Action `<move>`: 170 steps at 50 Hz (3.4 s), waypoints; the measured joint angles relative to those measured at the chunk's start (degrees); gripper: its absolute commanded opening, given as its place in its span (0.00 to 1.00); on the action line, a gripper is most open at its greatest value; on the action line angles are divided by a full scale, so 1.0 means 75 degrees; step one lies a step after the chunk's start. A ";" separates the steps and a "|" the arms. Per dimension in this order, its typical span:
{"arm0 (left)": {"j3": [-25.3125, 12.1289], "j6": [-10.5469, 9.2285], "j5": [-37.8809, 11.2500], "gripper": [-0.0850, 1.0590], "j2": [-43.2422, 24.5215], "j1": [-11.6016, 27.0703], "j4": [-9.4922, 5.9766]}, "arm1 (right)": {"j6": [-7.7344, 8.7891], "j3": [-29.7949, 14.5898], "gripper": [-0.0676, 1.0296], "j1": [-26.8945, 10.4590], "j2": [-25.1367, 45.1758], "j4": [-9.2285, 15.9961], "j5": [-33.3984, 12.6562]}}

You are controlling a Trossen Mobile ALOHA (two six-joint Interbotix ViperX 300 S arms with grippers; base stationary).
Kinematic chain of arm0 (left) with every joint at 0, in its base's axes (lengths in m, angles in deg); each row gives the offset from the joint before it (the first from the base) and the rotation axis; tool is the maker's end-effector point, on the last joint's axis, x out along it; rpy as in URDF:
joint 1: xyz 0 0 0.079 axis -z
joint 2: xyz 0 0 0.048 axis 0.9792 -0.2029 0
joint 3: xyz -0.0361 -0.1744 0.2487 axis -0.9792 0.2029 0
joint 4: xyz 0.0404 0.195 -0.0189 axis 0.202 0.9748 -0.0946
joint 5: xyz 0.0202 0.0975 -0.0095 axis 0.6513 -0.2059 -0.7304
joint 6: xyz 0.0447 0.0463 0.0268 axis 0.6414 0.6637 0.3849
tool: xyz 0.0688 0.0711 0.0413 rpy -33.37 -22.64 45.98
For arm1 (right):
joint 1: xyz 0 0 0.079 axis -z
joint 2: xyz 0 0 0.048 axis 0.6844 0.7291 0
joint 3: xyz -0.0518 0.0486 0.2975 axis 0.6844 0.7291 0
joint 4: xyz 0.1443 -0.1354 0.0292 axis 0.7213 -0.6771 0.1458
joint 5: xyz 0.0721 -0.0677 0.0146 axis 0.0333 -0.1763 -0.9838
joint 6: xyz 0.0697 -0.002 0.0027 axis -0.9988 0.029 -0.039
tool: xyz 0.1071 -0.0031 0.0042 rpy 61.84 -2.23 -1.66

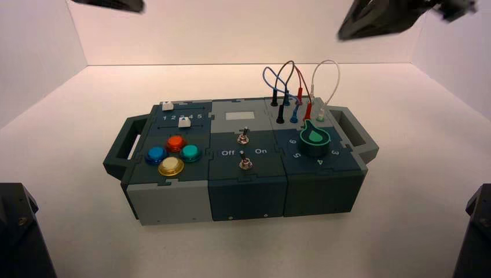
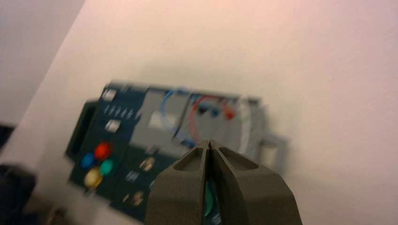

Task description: Pull the blue wire.

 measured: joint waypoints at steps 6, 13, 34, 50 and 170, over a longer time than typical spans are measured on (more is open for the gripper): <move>0.0000 -0.0023 -0.0059 0.05 -0.0258 0.0387 -0.0047 | 0.0012 0.0000 0.14 -0.0457 0.0363 0.0352 -0.0258; 0.0012 -0.0035 -0.0070 0.05 -0.0504 0.0469 -0.0059 | 0.0012 0.0000 0.49 -0.0539 0.0949 0.0586 -0.0574; 0.0000 -0.0035 -0.0070 0.05 -0.0844 0.0480 -0.0059 | 0.0070 -0.0082 0.45 -0.0785 0.1957 0.0738 -0.0609; 0.0000 -0.0035 -0.0070 0.05 -0.0855 0.0492 -0.0059 | 0.0117 -0.0469 0.44 -0.0879 0.2801 0.0785 -0.0387; -0.0363 0.0059 -0.0258 0.05 -0.0902 0.0492 -0.0023 | 0.0176 -0.1324 0.04 -0.0633 0.4055 0.0352 0.0703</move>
